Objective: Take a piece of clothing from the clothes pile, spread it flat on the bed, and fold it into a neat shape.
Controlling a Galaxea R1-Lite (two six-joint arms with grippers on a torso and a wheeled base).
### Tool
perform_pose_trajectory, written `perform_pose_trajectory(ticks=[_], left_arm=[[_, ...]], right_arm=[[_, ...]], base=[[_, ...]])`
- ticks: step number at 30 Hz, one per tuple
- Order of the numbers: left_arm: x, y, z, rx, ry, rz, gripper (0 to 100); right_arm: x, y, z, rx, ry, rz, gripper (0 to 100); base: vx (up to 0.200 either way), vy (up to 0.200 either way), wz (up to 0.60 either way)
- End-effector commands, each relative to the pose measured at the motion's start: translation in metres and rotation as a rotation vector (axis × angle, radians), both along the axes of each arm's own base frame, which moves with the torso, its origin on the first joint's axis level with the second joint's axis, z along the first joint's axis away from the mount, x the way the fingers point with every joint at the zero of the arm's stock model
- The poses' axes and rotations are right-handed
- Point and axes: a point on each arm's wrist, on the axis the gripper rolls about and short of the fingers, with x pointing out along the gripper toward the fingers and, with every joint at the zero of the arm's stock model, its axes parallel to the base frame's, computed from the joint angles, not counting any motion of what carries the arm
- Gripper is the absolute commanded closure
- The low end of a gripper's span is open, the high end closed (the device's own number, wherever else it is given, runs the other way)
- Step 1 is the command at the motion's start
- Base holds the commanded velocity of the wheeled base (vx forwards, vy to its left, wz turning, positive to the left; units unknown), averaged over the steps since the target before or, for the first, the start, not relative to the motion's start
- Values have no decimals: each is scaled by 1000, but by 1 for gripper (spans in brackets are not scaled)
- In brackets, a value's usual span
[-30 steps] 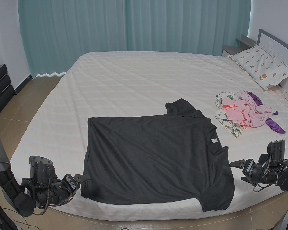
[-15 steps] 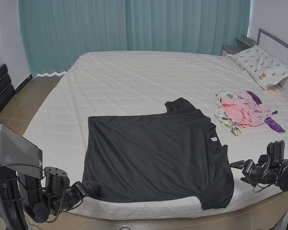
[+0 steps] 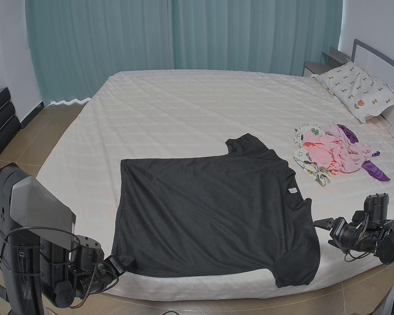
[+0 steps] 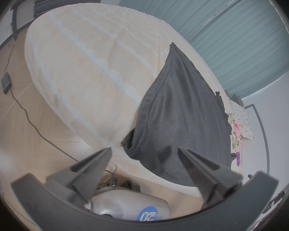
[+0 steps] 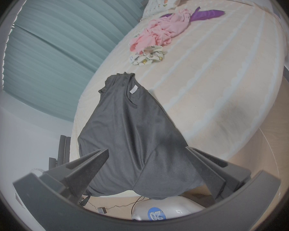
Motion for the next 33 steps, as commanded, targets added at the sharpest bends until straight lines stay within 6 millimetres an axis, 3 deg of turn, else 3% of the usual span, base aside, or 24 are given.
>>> perform_pose_trajectory(ticks=[1,10,17,33], left_arm=[[-1,0,-1,-3,-2,1,100],[-2,4,0,-14,-1,30,100],[2,6,19,-101,-70,102,100],[5,13,26,-169,-92,149,100]], right_arm=[[-2,0,-13,-5,38,1,0],[-6,-4,-17,-28,23,3,0],[-10,-11,-34,-125,86,72,0],[39,-1,-61,-163,17,149,0]], base=[[0,0,0],[0,0,0],[0,0,0],[0,0,0]])
